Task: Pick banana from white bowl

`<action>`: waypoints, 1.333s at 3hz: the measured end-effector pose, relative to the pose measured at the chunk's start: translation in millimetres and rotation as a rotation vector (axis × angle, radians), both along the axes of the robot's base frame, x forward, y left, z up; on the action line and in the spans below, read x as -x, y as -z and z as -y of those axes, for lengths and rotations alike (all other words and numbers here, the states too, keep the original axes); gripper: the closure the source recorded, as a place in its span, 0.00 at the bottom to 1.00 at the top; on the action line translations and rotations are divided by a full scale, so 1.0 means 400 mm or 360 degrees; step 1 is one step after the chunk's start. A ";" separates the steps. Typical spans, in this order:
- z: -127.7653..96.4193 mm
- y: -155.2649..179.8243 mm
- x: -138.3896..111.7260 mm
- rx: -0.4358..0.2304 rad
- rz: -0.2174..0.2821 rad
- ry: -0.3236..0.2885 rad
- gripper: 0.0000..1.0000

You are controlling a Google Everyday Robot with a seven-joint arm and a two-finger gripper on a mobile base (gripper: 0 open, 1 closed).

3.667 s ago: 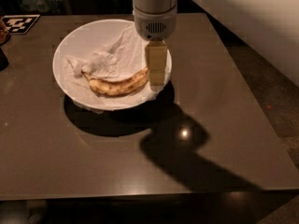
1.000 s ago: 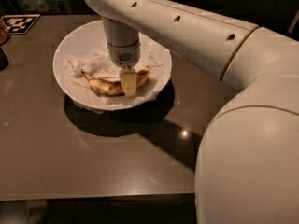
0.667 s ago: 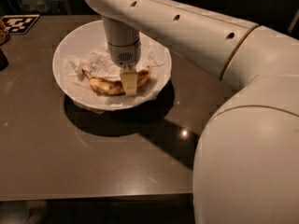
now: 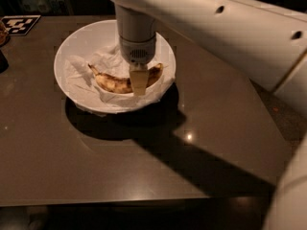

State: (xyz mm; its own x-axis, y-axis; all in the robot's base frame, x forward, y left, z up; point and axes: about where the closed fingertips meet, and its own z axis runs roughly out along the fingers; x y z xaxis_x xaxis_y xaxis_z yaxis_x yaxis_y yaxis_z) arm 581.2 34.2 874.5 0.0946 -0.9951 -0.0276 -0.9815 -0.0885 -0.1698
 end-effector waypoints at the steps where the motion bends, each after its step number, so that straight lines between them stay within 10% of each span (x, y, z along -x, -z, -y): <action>1: 0.034 -0.113 0.083 -0.0108 0.0128 -0.0037 1.00; 4: 0.095 -0.262 0.264 -0.0234 0.0310 -0.0117 1.00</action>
Offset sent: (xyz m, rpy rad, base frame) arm -0.1117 -0.0421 0.1276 0.1699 -0.2481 0.0947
